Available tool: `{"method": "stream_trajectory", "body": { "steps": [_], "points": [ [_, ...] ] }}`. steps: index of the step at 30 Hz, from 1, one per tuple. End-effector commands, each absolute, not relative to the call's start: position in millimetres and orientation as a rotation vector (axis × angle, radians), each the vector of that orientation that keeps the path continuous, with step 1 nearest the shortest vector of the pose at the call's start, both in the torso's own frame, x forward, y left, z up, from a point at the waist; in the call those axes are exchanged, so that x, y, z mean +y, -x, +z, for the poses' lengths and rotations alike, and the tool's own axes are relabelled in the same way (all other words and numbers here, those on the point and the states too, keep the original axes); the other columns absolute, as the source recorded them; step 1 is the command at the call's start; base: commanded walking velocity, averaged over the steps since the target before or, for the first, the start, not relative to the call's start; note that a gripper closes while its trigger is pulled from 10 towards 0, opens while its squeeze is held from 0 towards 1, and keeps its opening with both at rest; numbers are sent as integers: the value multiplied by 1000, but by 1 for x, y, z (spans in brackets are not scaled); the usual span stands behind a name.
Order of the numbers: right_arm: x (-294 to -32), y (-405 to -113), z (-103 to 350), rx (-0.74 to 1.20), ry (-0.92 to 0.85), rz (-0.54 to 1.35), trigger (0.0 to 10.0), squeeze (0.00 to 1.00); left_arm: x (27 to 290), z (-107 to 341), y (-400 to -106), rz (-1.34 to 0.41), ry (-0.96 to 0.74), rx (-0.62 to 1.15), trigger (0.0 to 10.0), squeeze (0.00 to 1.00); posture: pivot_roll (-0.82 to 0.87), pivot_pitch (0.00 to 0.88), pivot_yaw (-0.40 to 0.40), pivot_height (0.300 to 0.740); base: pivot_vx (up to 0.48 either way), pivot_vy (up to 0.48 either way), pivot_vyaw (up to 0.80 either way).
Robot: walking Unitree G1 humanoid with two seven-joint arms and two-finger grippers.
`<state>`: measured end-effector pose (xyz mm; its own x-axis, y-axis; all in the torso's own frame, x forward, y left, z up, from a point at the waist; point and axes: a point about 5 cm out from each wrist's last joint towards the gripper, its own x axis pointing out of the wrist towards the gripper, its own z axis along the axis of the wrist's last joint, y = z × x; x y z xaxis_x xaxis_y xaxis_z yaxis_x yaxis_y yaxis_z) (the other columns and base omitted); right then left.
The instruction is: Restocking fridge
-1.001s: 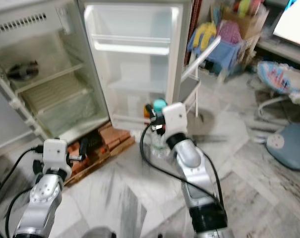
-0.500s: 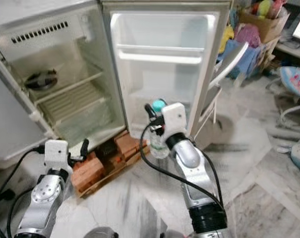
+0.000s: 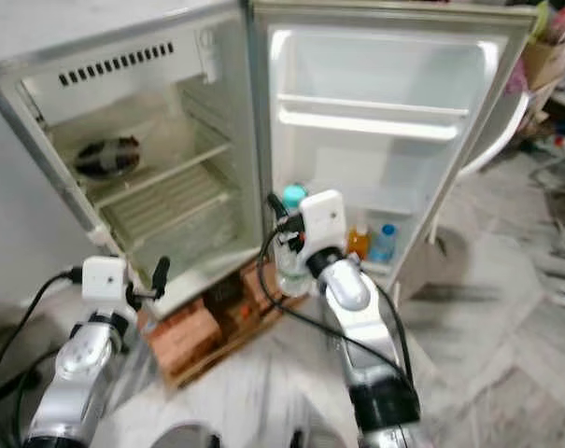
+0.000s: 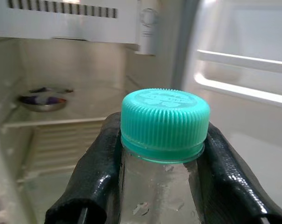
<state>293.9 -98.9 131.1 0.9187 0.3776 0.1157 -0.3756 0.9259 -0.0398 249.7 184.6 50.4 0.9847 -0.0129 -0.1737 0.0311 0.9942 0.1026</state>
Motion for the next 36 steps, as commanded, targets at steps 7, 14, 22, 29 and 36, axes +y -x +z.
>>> {"method": "stream_trajectory", "body": {
  "steps": [7, 14, 22, 29, 36],
  "points": [
    [-93, -292, 134, -140, 6, 396, 10000, 0, 184, 52, -248, -52, -102, 176, 10000, 0, 98, 24, 4, 740, 0, 365, 0],
    [-94, -292, 135, -140, 10, 394, 10000, 0, 181, 53, -246, -79, -106, 167, 10000, 0, 95, 29, 3, 740, 42, 421, 0],
    [-99, -294, 133, -116, 9, 369, 10000, 0, 173, 54, -245, -113, -89, 158, 10000, 0, 89, 38, -2, 740, 0, 0, -66],
    [-98, -294, 132, -110, 14, 373, 10000, 0, 172, 55, -246, -124, -82, 155, 10000, 0, 89, 43, -1, 740, 0, 0, -777],
    [-96, -296, 135, -112, 21, 372, 10000, 0, 171, 61, -249, -158, -71, 137, 10000, 0, 89, 68, 11, 740, 0, 0, -800]
  ]
}}
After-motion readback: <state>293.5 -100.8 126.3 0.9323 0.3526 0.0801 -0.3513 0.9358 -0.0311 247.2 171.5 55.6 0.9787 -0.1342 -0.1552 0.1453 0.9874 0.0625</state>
